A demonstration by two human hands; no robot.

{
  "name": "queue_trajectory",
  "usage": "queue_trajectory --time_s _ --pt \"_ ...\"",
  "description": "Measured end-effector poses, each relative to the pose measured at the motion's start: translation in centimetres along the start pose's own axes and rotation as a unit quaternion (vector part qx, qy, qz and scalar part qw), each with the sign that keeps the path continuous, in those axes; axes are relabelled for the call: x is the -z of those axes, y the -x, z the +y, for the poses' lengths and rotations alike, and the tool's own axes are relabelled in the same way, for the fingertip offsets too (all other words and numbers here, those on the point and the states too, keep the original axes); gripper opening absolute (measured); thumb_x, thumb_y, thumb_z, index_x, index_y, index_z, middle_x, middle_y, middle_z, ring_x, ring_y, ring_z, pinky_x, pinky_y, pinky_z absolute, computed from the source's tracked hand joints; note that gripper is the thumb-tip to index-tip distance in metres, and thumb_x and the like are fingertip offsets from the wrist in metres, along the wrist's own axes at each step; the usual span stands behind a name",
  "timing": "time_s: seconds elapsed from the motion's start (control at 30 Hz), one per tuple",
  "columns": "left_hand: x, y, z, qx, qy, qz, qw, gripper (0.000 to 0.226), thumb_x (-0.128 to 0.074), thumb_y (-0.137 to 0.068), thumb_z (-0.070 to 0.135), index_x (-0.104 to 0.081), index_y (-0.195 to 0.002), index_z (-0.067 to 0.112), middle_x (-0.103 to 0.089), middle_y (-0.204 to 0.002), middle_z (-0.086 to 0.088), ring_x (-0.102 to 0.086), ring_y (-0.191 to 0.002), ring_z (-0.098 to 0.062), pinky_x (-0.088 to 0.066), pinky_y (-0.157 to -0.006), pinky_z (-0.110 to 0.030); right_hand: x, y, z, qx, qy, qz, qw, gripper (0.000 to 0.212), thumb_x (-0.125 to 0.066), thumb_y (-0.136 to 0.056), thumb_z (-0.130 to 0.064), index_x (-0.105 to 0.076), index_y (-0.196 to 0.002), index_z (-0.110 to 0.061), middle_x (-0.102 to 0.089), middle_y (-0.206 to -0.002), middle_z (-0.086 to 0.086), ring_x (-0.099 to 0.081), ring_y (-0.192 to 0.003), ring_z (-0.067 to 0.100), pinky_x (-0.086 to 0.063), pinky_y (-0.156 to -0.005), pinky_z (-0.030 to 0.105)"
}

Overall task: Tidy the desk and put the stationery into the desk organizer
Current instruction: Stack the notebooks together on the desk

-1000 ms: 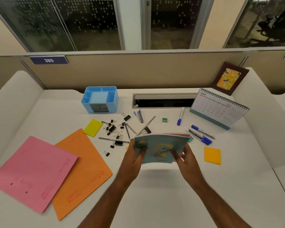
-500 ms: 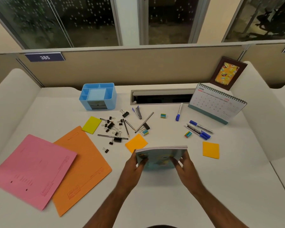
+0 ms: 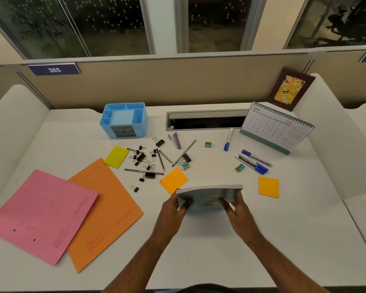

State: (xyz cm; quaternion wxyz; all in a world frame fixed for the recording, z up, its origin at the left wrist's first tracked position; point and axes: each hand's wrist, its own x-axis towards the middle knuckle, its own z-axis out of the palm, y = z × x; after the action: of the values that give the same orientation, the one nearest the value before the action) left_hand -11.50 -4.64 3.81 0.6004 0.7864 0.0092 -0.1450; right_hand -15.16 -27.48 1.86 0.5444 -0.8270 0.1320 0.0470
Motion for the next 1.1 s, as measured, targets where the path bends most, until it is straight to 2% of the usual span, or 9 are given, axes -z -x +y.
queue_trajectory --time_s 0.17,0.27,0.37,0.5,0.57,0.7,0.83,0.97,1.1 --pt "0.0 -0.6 -0.6 0.006 -0.005 0.004 1.000 0.036 -0.072 -0.096 0.026 -0.061 -0.127 0.039 -0.072 -0.119 0.016 -0.067 -0.109 0.001 -0.057 -0.088 -0.019 0.0 -1.0 1.6 -0.015 0.042 -0.022 0.999 0.073 -0.053 -0.097 -0.049 -0.018 -0.159 -0.034 -0.049 -0.155 -0.002 -0.049 -0.140 0.020 -0.046 -0.111 0.043" --pt "-0.3 -0.7 -1.6 0.018 -0.017 0.000 1.000 0.034 -0.072 -0.096 0.024 -0.062 -0.126 0.037 -0.073 -0.117 0.017 -0.067 -0.108 0.002 -0.055 -0.086 -0.016 0.0 -1.0 2.3 -0.001 0.068 -0.030 0.997 0.062 -0.052 -0.104 -0.034 -0.024 -0.158 -0.027 -0.056 -0.148 -0.002 -0.057 -0.132 0.020 -0.047 -0.102 0.033" --pt "-0.4 -0.8 -2.1 0.024 -0.030 0.006 0.999 0.029 -0.072 -0.096 0.024 -0.066 -0.123 0.031 -0.074 -0.112 0.018 -0.068 -0.103 0.004 -0.054 -0.083 -0.016 0.1 -1.0 3.0 0.008 0.060 -0.036 0.998 0.048 -0.052 -0.105 -0.032 -0.033 -0.150 -0.031 -0.061 -0.141 -0.006 -0.061 -0.126 0.015 -0.051 -0.098 0.029" --pt "-1.1 -0.7 -1.9 0.034 -0.008 0.002 0.999 0.026 -0.072 -0.095 0.016 -0.066 -0.118 0.028 -0.074 -0.107 0.018 -0.071 -0.097 0.001 -0.056 -0.077 -0.017 0.9 -0.9 3.2 0.000 0.039 -0.039 0.998 0.025 -0.051 -0.105 -0.031 -0.042 -0.128 -0.031 -0.065 -0.125 -0.008 -0.070 -0.111 0.016 -0.056 -0.076 0.014" --pt "-1.8 -0.6 -1.9 0.035 -0.003 -0.010 0.999 0.029 -0.072 -0.095 0.017 -0.065 -0.120 0.028 -0.075 -0.109 0.016 -0.071 -0.099 -0.003 -0.059 -0.079 -0.021 1.7 -0.5 3.3 -0.009 0.017 -0.034 0.999 0.024 -0.053 -0.105 -0.030 -0.043 -0.126 -0.028 -0.067 -0.122 -0.005 -0.073 -0.100 0.014 -0.060 -0.072 0.019" --pt "-4.1 -0.7 -2.0 0.072 0.008 -0.017 0.997 0.030 -0.074 -0.093 0.019 -0.062 -0.119 0.027 -0.075 -0.110 0.008 -0.074 -0.094 -0.009 -0.064 -0.077 -0.034 3.3 0.7 4.5 -0.050 -0.065 -0.021 0.996 0.037 -0.058 -0.103 -0.024 -0.041 -0.135 -0.031 -0.072 -0.115 -0.001 -0.076 -0.094 0.018 -0.064 -0.074 0.041" --pt "-7.0 -0.4 -2.0 0.112 -0.018 -0.010 0.993 0.027 -0.075 -0.093 0.022 -0.057 -0.113 0.023 -0.073 -0.106 0.004 -0.074 -0.086 -0.010 -0.063 -0.067 -0.029 4.5 1.8 6.5 -0.101 -0.114 -0.010 0.988 0.042 -0.059 -0.103 -0.015 -0.042 -0.139 -0.028 -0.073 -0.110 0.009 -0.077 -0.090 0.027 -0.063 -0.076 0.053" --pt "-9.8 -0.2 -2.8 0.133 -0.025 -0.034 0.990 0.030 -0.076 -0.092 0.025 -0.057 -0.115 0.024 -0.071 -0.110 0.006 -0.072 -0.095 -0.010 -0.064 -0.077 -0.036 6.1 3.2 7.9 -0.123 -0.150 0.009 0.981 0.042 -0.057 -0.103 -0.010 -0.044 -0.141 -0.021 -0.076 -0.109 0.008 -0.077 -0.091 0.029 -0.064 -0.075 0.048" --pt "-12.4 0.0 -2.9 0.136 -0.027 -0.056 0.989 0.031 -0.075 -0.093 0.027 -0.056 -0.117 0.024 -0.070 -0.110 0.008 -0.070 -0.094 -0.006 -0.064 -0.078 -0.037 7.8 4.5 9.0 -0.124 -0.164 0.030 0.978 0.040 -0.056 -0.104 -0.012 -0.046 -0.141 -0.024 -0.076 -0.111 0.006 -0.077 -0.091 0.028 -0.064 -0.073 0.041"
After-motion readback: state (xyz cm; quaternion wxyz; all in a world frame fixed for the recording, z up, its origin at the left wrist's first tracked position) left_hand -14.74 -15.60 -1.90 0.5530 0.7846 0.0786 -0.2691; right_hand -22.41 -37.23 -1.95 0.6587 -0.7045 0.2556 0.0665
